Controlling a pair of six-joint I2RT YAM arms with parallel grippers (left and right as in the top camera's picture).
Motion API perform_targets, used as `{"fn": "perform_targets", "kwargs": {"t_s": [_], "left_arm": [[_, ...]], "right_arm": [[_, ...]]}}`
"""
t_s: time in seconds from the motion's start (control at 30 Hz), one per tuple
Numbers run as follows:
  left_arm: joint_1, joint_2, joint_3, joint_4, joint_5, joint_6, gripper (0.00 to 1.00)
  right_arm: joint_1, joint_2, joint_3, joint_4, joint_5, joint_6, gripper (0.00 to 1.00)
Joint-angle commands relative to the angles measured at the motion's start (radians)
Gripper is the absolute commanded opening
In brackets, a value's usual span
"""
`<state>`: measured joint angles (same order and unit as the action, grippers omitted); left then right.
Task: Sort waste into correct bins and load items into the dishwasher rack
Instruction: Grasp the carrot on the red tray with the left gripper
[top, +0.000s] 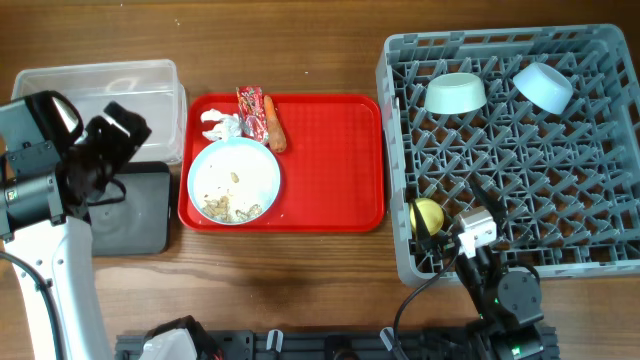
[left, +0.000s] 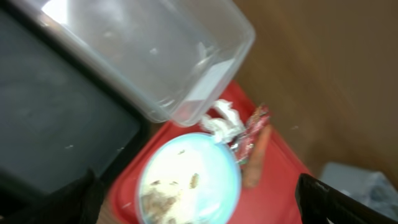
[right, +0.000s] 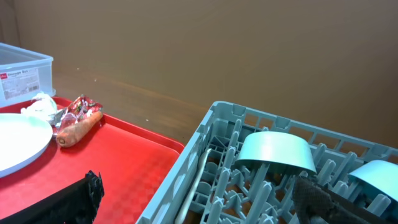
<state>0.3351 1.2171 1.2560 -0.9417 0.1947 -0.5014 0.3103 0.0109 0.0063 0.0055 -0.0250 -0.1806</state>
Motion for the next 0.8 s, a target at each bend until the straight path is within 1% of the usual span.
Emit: {"fn": "perform_targets", "kwargs": {"t_s": [0.0, 0.07, 0.1, 0.13, 0.17, 0.23, 0.3, 0.37, 0.43, 0.5, 0.53, 0.6, 0.63, 0.67, 0.73, 0.77], "left_arm": [[-0.026, 0.017, 0.007, 0.122, 0.159, -0.096, 1.00], [-0.136, 0.079, 0.007, 0.201, 0.144, -0.101, 1.00], [-0.193, 0.114, 0.007, 0.224, 0.120, -0.101, 1.00], [-0.287, 0.177, 0.008, 0.256, 0.071, -0.101, 1.00], [-0.335, 0.216, 0.008, 0.272, 0.061, -0.101, 1.00], [-0.416, 0.295, 0.007, 0.278, 0.052, -0.102, 1.00], [-0.483, 0.377, 0.007, 0.361, 0.062, -0.108, 1.00], [-0.551, 0.455, 0.007, 0.431, 0.058, -0.064, 1.00], [-0.632, 0.546, 0.008, 0.485, -0.025, -0.053, 1.00], [-0.698, 0.621, 0.008, 0.514, -0.190, -0.057, 1.00], [-0.719, 0.647, 0.008, 0.523, -0.249, -0.057, 0.92], [-0.759, 0.691, 0.008, 0.536, -0.353, -0.056, 0.84], [-0.772, 0.708, 0.008, 0.538, -0.398, -0.057, 0.78], [-0.783, 0.723, 0.008, 0.539, -0.441, -0.057, 0.76], [-0.789, 0.742, 0.007, 0.533, -0.487, -0.057, 0.82], [-0.789, 0.748, 0.007, 0.526, -0.496, -0.061, 0.83]], "right_arm": [[-0.005, -0.007, -0.001, 0.001, 0.009, -0.003, 1.00], [-0.005, -0.007, -0.001, 0.001, 0.008, -0.003, 1.00], [-0.005, -0.007, -0.001, 0.001, 0.009, -0.003, 1.00], [-0.005, -0.007, -0.001, 0.001, 0.009, -0.003, 1.00], [-0.005, -0.007, -0.001, 0.001, 0.008, -0.003, 1.00], [-0.005, -0.007, -0.001, 0.001, 0.009, -0.003, 1.00], [-0.005, -0.007, -0.001, 0.001, 0.009, -0.003, 1.00], [-0.005, -0.007, -0.001, 0.001, 0.009, -0.003, 1.00], [-0.005, -0.007, -0.001, 0.001, 0.009, -0.003, 1.00], [-0.005, -0.007, -0.001, 0.001, 0.009, -0.003, 1.00], [-0.005, -0.007, -0.001, 0.001, 0.008, -0.003, 1.00], [-0.005, -0.007, -0.001, 0.001, 0.009, -0.003, 1.00], [-0.005, -0.007, -0.001, 0.001, 0.009, -0.003, 1.00], [-0.005, -0.007, -0.001, 0.001, 0.009, -0.003, 1.00], [-0.005, -0.007, -0.001, 0.001, 0.009, -0.003, 1.00], [-0.005, -0.007, -0.001, 0.001, 0.009, -0.003, 1.00]]}}
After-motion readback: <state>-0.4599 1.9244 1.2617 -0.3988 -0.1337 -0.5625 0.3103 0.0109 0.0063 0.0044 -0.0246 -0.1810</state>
